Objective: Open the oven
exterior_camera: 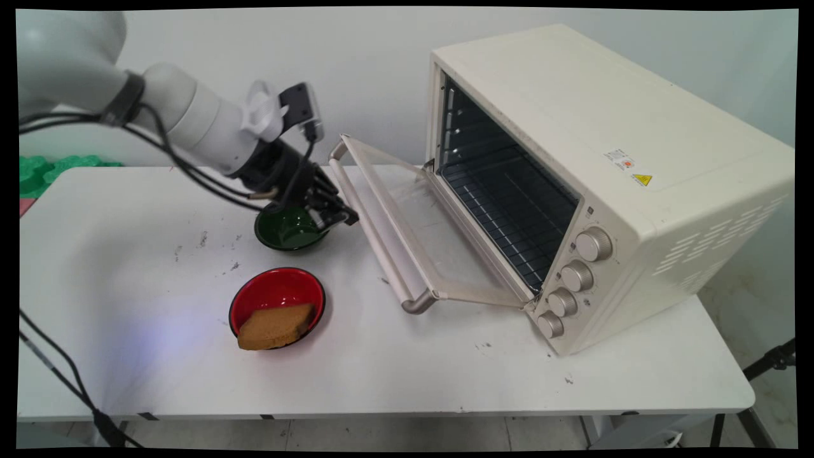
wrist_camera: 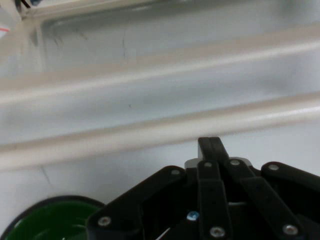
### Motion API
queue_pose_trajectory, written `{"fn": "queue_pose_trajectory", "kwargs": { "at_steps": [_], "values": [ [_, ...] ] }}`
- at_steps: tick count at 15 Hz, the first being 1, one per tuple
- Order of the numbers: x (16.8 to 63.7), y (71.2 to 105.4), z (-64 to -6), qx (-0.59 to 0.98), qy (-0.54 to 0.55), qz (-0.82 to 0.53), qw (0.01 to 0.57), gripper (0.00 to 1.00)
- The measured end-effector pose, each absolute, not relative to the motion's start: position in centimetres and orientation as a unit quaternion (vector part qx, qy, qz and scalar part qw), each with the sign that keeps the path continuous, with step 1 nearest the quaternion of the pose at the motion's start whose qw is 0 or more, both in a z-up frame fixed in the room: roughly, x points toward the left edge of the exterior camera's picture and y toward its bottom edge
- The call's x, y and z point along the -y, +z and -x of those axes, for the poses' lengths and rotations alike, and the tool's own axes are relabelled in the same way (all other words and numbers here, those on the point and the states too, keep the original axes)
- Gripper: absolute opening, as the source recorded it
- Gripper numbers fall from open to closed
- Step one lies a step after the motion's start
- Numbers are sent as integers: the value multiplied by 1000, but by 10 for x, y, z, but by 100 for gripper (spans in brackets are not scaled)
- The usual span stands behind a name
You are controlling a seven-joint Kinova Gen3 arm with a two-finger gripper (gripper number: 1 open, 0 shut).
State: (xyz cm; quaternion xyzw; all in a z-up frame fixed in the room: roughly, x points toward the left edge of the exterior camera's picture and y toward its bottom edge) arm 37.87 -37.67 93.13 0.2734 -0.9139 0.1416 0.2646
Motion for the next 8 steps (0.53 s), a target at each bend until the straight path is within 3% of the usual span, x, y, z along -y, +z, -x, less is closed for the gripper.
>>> {"fn": "queue_pose_trajectory", "kwargs": {
  "at_steps": [8],
  "values": [
    [357,897,-422,896,163,-270,312,0]
  ]
}}
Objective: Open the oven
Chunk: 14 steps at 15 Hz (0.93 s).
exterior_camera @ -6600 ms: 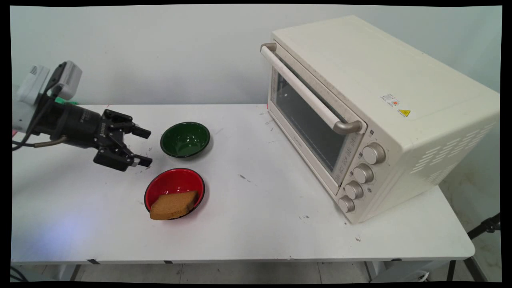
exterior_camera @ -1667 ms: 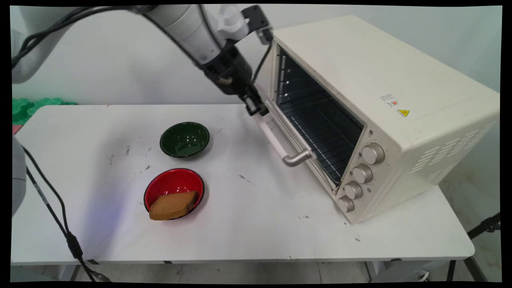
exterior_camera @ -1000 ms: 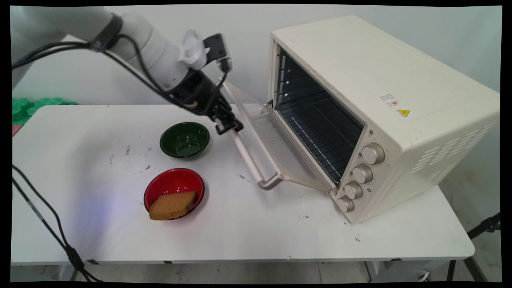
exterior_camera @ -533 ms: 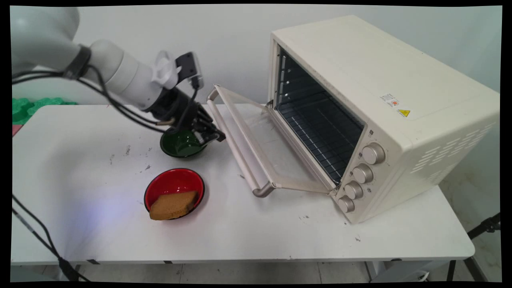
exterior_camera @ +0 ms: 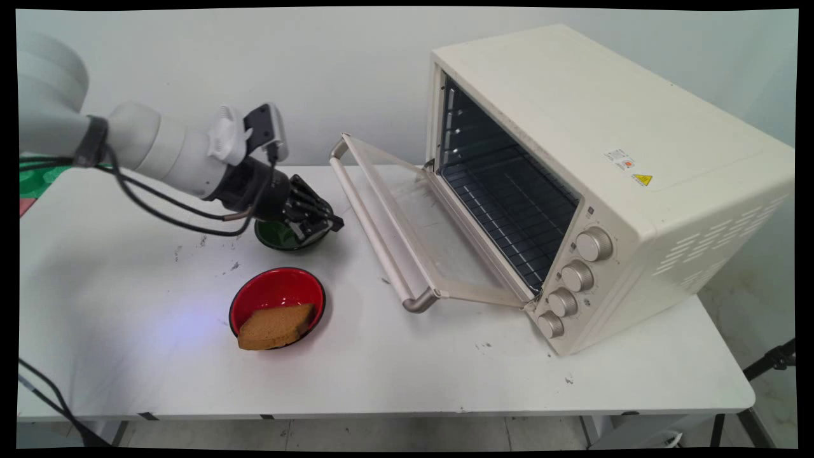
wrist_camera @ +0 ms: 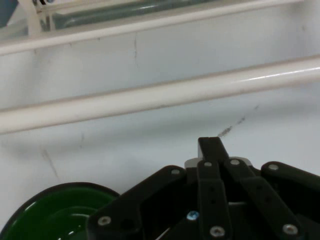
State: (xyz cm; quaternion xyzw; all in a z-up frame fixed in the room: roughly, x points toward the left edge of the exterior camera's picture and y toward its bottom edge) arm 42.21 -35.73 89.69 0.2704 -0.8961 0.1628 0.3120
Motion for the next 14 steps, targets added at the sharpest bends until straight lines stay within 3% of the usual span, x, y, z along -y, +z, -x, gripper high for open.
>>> {"fn": "queue_pose_trajectory", "kwargs": {
  "at_steps": [14],
  "values": [
    [329,906,-470,850,210,-241,418,0]
  ]
}}
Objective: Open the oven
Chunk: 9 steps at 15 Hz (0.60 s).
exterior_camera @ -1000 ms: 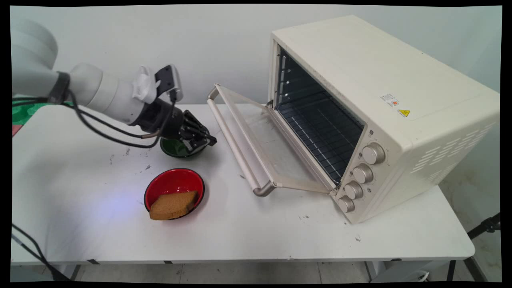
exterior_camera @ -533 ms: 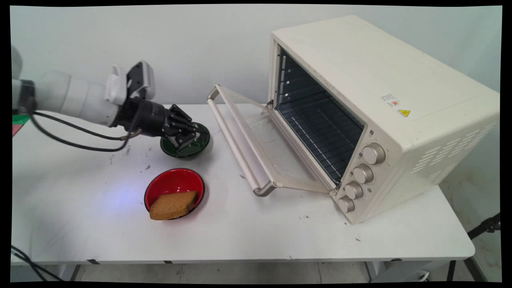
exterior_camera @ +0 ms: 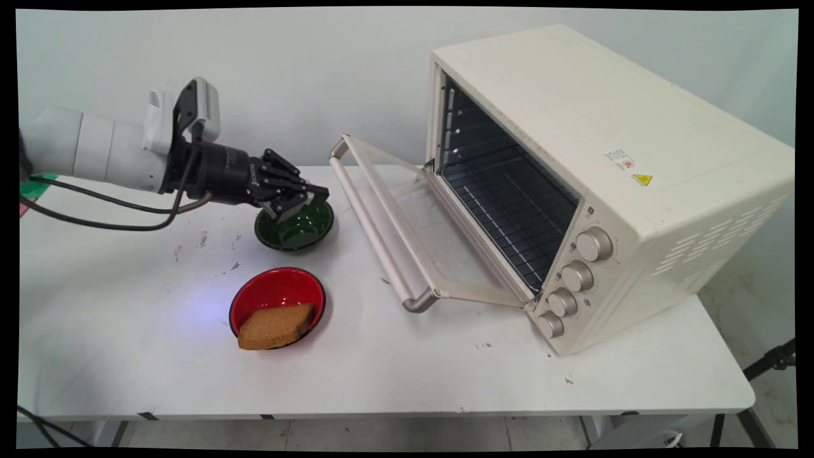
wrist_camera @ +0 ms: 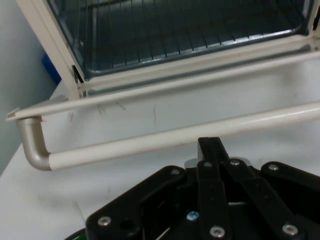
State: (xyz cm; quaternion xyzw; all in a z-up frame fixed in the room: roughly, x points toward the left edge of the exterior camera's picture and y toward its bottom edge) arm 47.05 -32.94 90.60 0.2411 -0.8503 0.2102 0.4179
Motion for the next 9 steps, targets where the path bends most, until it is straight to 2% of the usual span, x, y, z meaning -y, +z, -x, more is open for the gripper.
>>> {"fn": "queue_pose_trajectory", "kwargs": {
  "at_steps": [9],
  "values": [
    [339,892,-465,839,213,-246,436,0]
  ]
}}
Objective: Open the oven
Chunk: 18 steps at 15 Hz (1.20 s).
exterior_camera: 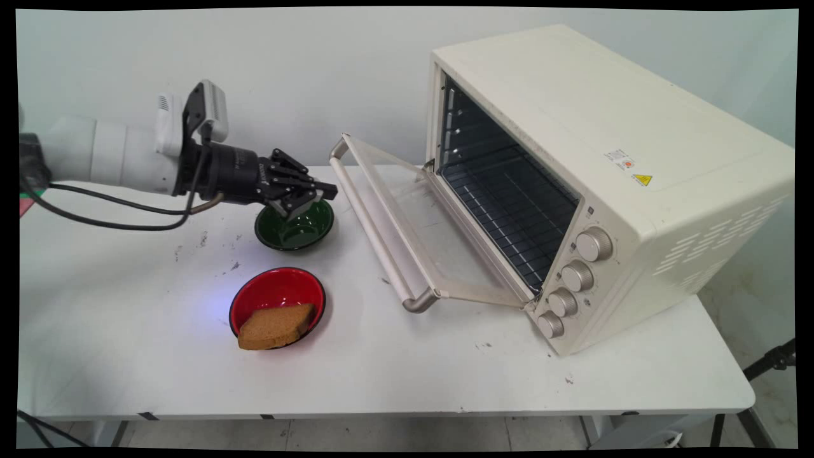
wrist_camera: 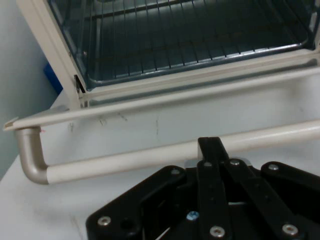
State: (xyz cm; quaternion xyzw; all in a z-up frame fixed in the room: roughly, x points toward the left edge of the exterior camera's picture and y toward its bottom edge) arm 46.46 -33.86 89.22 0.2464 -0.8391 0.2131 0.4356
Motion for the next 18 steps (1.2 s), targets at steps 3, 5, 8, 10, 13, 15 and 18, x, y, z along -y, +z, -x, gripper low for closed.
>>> {"fn": "queue_pose_trajectory", "kwargs": {
  "at_steps": [3,5,8,10,13,15,18],
  "values": [
    [344,888,-459,835,215,-247,442,0],
    [350,884,-453,832,218,-248,446,0],
    [356,879,-446,829,218,-251,450,0],
    [358,874,-443,829,217,-252,450,0],
    [361,867,-438,829,215,-252,450,0],
    [363,863,-436,829,215,-252,450,0],
    [367,856,-432,829,216,-253,450,0]
  ]
}}
